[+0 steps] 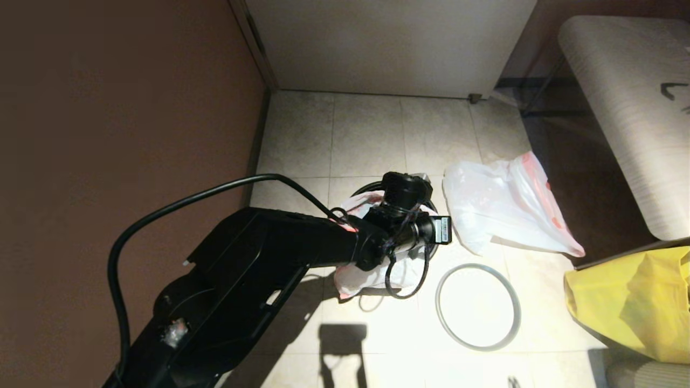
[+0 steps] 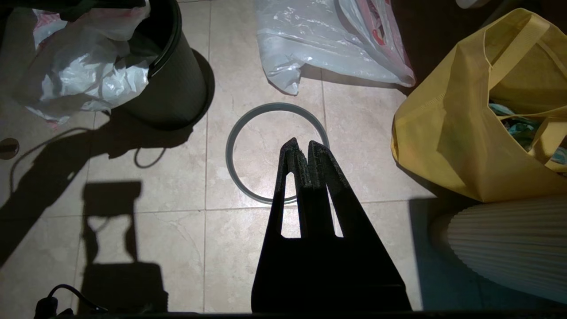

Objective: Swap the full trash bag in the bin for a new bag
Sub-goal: Put the new garbage bag on the trash can

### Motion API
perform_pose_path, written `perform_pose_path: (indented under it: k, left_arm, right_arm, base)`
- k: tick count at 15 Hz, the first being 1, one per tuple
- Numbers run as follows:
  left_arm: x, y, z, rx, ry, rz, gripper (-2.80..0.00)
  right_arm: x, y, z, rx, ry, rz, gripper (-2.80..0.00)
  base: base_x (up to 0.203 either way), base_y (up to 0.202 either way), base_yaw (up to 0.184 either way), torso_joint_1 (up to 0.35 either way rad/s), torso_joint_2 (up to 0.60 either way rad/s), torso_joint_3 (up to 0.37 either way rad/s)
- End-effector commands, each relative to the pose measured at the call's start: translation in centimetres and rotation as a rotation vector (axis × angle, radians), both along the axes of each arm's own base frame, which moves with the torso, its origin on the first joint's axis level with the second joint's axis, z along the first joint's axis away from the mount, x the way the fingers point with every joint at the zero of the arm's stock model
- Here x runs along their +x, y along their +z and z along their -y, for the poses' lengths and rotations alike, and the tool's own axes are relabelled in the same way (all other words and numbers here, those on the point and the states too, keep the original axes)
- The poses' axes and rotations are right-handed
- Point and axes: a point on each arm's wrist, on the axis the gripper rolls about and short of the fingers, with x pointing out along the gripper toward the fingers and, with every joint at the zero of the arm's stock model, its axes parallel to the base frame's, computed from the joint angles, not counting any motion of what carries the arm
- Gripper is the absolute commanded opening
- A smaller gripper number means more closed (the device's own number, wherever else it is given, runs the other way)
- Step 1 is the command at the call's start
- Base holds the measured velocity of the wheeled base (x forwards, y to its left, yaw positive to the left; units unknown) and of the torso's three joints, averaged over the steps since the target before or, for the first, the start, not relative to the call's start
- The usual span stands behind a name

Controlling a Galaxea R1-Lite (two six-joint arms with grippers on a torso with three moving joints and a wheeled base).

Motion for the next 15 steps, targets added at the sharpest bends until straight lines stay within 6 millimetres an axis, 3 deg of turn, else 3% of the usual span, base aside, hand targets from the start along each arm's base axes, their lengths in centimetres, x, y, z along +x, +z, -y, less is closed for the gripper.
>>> perform_pose_path:
  k: [1,4,6,11,14,15]
  left_arm:
    - [0.0,0.2,0.0,-0.003,0.003,0.004,-2.80]
    - [0.1,0.2,-0.1,-0.002,0.009,0.009,-2.80]
    - [-0.3,1.4,-0.4,-0.015,0.011,0.014,-2.80]
    - [-2.6,4.2,-4.0,0.004,0.062,-0.026,-2.80]
    - [-2.4,3.7,-4.3,0.007,0.077,-0.043,-2.80]
    - [-1.9,3.7,-3.9,-0.006,0.077,-0.030,0.00]
  right_arm:
    - [0.0,0.0,0.0,0.001,0.001,-0.001,-2.80]
    - [0.0,0.0,0.0,0.001,0.000,-0.002,-2.80]
    - [0.0,0.0,0.0,0.000,0.001,-0.002,-2.80]
    - [0.0,0.0,0.0,0.001,0.001,-0.002,-2.80]
    - [0.0,0.0,0.0,0.000,0.000,-0.002,-2.80]
    - [0.0,0.0,0.0,0.001,0.001,-0.002,-2.80]
  base:
    - [0.000,0.000,0.000,0.000,0.00,0.000]
    - [0.000,0.000,0.000,0.000,0.00,0.000]
    - [0.000,0.000,0.000,0.000,0.00,0.000]
    - [0.000,0.000,0.000,0.000,0.00,0.000]
    - [0.000,0.000,0.000,0.000,0.00,0.000]
    - [0.000,0.000,0.000,0.000,0.00,0.000]
